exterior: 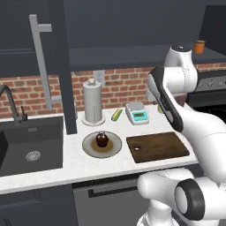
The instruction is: From the different types of pastries on the counter, select a croissant and place it on the cutting board. Then retrieve a jar of jam from the cabinet and place it alongside the croissant on the cutting board.
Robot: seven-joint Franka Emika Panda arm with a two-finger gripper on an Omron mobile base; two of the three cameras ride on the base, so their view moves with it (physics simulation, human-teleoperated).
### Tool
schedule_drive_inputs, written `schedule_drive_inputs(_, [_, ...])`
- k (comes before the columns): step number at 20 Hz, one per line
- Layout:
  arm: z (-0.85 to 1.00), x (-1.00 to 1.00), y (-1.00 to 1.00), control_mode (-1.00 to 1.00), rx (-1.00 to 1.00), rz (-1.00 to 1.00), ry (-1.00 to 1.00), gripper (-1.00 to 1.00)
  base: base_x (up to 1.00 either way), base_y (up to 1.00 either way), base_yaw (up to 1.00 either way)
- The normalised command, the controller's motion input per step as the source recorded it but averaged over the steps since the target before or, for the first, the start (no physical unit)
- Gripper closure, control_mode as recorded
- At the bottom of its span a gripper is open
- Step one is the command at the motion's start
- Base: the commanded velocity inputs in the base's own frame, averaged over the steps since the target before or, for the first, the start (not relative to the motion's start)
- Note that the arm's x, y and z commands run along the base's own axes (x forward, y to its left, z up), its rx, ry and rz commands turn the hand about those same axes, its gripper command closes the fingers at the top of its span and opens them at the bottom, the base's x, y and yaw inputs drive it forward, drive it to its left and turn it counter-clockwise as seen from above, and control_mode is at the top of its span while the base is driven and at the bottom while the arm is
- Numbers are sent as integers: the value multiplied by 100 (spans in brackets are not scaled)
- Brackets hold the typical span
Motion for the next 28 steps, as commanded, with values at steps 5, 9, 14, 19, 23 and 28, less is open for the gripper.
schedule_drive_inputs(5, [0,0,-51,-100,-3,0,0,-100,0,0,0])
schedule_drive_inputs(9, [0,0,-53,-100,-1,0,0,-100,0,0,0])
schedule_drive_inputs(14, [0,0,-55,-100,0,0,0,-100,0,0,0])
schedule_drive_inputs(19, [0,0,-47,-100,-3,0,0,-100,0,0,0])
schedule_drive_inputs(23, [0,0,-42,-100,-5,0,0,-100,0,0,0])
schedule_drive_inputs(28, [-2,0,-25,-100,-7,-5,0,-100,0,0,0])
